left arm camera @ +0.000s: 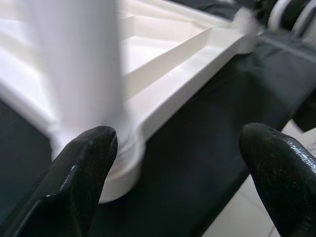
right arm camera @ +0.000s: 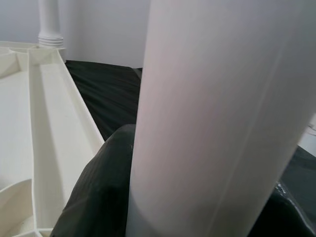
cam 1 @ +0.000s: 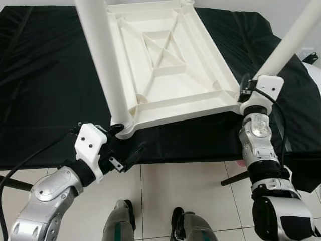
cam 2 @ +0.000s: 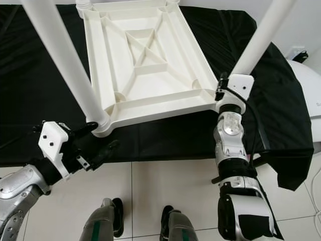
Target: Building children table
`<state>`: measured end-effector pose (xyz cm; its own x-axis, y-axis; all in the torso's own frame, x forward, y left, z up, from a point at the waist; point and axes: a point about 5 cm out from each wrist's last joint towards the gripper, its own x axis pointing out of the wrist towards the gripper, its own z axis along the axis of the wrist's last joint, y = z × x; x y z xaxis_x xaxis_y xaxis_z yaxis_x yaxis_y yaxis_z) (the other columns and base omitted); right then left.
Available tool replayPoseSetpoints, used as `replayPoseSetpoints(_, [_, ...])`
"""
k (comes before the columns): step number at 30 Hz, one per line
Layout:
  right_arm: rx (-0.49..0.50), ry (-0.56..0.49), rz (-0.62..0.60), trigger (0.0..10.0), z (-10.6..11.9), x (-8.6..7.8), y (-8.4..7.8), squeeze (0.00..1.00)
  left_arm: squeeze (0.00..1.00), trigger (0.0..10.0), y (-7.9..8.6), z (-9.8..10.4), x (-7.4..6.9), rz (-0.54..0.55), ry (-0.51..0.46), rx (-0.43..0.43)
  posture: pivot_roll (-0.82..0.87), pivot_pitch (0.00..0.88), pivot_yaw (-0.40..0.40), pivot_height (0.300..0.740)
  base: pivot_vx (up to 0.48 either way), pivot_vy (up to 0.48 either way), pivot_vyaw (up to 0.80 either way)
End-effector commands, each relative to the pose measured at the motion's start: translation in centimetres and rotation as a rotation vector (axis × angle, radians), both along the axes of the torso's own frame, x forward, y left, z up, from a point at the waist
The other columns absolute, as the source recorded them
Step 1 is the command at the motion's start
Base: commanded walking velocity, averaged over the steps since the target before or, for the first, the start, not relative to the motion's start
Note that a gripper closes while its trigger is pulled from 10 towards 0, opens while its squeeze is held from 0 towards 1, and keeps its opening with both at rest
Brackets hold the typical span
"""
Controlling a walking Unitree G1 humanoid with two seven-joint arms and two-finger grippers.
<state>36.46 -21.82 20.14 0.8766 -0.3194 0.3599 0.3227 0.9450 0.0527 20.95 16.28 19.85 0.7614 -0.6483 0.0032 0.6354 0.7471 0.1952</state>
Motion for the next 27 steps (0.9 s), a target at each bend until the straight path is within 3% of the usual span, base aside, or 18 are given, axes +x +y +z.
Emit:
replayPoseSetpoints(1, [0.030, 0.162, -0.119, 10.0, -3.6, -0.9, -2.6, 0.00, 0.00, 10.0, 0.3, 0.3, -0.3, -0.006, -0.001, 0.006, 0.07, 0.250, -0.036, 0.740, 0.000, 0.000, 0.00])
replayPoseSetpoints(16, [0.052, 0.192, -0.187, 10.0, -4.4, -1.5, -4.3, 0.00, 0.00, 10.0, 1.0, 1.6, 0.1, -0.019, -0.029, 0.060, 0.07, 0.231, -0.027, 0.740, 0.000, 0.000, 0.00])
replayPoseSetpoints(27, [0.053, 0.183, -0.189, 10.0, -4.3, -1.5, -4.4, 0.00, 0.00, 10.0, 0.9, 1.9, 0.4, -0.039, -0.052, 0.120, 0.07, 0.228, -0.021, 0.740, 0.000, 0.000, 0.00])
